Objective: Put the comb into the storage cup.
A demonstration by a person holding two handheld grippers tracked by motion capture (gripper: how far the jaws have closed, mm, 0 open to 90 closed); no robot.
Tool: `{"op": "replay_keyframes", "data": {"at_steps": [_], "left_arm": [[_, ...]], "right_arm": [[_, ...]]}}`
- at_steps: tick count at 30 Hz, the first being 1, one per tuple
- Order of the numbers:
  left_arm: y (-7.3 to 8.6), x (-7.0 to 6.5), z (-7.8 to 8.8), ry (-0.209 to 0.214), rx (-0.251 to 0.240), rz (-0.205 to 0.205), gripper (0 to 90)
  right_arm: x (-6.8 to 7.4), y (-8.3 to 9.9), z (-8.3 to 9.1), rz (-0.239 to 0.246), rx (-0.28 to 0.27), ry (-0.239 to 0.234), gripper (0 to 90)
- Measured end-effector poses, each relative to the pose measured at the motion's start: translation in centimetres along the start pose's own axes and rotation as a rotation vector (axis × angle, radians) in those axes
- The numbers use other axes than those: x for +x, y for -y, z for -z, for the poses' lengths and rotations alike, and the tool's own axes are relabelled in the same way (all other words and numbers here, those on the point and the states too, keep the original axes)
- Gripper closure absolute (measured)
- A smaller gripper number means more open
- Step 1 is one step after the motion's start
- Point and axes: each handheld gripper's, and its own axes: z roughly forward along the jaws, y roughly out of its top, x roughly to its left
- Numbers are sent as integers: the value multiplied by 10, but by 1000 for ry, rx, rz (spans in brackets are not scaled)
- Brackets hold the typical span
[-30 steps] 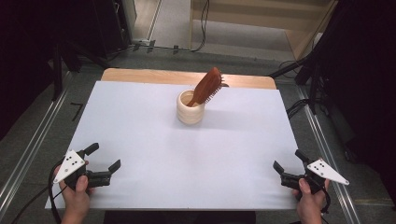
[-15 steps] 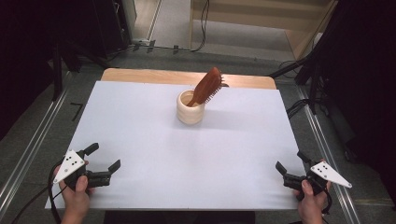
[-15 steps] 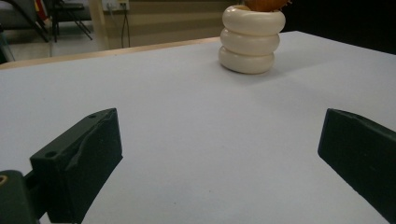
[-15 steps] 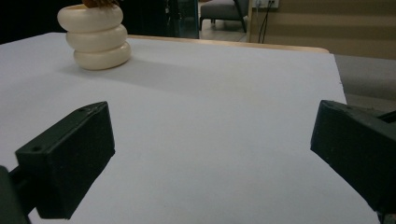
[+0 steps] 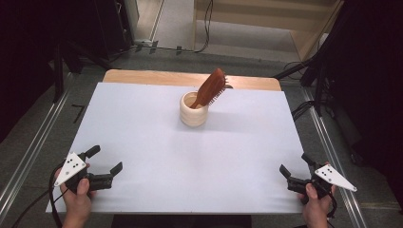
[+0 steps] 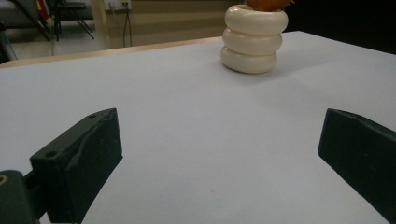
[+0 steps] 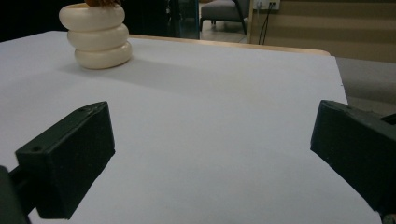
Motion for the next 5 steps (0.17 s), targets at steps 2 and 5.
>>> {"op": "replay_keyframes", "data": {"at_steps": [2, 5], "left_arm": [[0, 0, 0, 1, 0, 0, 0], [0, 0, 0, -1, 1, 1, 0]], "right_arm": [[0, 0, 0, 3, -2, 2, 0], [1, 0, 0, 1, 2, 3, 0]]}}
